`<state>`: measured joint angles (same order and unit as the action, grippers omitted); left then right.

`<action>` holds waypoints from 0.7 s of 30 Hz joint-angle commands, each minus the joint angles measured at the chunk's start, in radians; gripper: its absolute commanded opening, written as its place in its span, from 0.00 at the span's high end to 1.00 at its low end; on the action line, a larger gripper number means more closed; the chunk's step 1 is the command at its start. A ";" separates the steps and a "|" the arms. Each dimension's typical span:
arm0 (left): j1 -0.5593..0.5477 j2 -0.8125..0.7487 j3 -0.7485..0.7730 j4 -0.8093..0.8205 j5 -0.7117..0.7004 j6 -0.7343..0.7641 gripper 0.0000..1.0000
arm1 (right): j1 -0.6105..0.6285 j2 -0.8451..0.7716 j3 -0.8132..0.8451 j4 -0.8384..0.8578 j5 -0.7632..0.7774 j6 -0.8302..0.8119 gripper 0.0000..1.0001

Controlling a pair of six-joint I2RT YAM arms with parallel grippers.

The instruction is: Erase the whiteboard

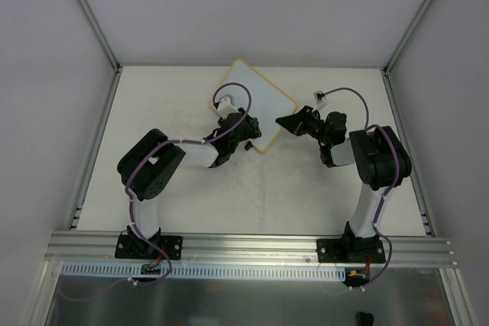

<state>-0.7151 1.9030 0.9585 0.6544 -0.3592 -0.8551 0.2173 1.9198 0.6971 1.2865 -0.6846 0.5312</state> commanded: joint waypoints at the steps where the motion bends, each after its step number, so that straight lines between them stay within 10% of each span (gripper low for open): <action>1: -0.066 0.030 -0.009 -0.033 0.141 -0.035 1.00 | 0.027 -0.044 0.010 0.246 -0.075 0.000 1.00; 21: 0.012 -0.033 0.083 -0.127 0.134 0.096 1.00 | 0.027 -0.047 0.005 0.246 -0.075 -0.004 1.00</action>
<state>-0.7559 1.8824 0.9939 0.5995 -0.2840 -0.8139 0.2165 1.9198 0.6971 1.2839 -0.6815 0.5316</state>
